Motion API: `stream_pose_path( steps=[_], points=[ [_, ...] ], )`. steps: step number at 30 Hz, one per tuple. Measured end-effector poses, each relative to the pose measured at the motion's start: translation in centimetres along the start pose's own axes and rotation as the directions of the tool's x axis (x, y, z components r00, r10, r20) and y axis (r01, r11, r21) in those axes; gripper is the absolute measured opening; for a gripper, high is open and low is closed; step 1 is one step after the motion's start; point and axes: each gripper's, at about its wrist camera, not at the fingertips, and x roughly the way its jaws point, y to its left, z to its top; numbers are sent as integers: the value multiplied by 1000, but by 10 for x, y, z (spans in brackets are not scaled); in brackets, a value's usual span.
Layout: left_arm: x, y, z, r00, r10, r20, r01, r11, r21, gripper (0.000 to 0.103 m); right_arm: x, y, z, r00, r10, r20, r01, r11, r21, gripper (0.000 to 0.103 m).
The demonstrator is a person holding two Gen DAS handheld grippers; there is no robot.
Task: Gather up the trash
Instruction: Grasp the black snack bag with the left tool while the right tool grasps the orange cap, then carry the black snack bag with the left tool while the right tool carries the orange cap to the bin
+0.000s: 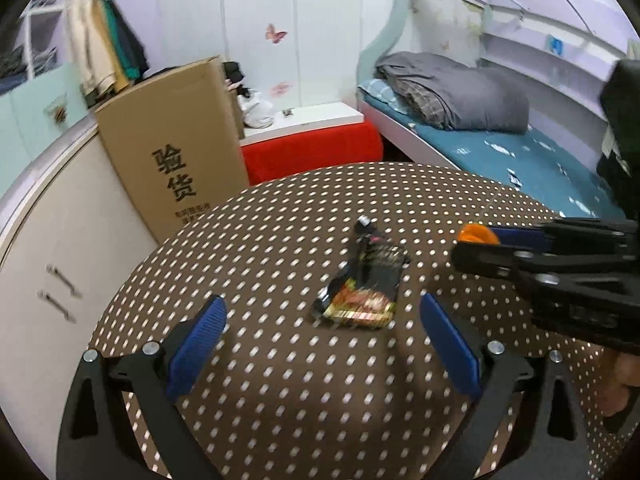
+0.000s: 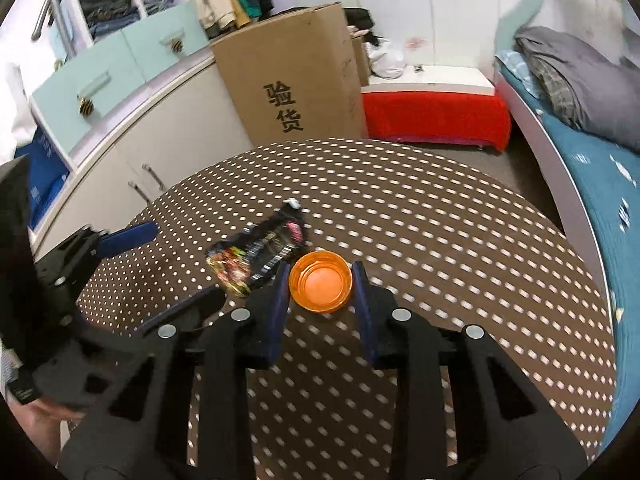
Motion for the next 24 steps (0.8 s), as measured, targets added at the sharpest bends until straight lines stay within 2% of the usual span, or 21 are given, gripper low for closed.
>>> stream_pose_path(
  steps=[6,7,8,9,10,12,15,19,22,24],
  points=[
    [30,-13,13,999,1,-52,1,999,51,95,-28,-26,-11,1000,-14,19,13,999,51,31],
    [36,-13,14,997,-12,-74,15,999,46,85,-31,-29,-12,1000,-15,22,14,998,55,31],
    [39,-12,16,996,-28,-90,32,999,38,71,-38,-33,-14,999,-17,31,15,998,63,31],
    [43,-11,16,993,-55,-108,58,998,25,54,-43,-37,-15,999,-19,37,16,998,68,31],
    [43,-9,17,991,-80,-107,80,997,2,42,-47,-40,-16,999,-21,44,18,997,72,31],
    [41,-11,19,990,-78,-119,80,997,8,33,-59,-47,-18,998,-23,62,17,996,85,31],
    [29,-14,19,987,-116,-113,113,993,-31,31,-75,-58,-22,996,-27,88,18,994,106,31],
    [-1,-31,23,987,-142,-68,140,989,-40,31,-108,-79,-31,990,-48,131,30,990,134,31],
    [-25,-53,31,985,-169,-22,169,985,-27,31,-134,-96,-37,983,-71,167,44,987,156,31],
    [-42,-71,38,978,-211,9,211,977,-28,31,-154,-109,-42,977,-92,194,58,983,173,31]
  ],
)
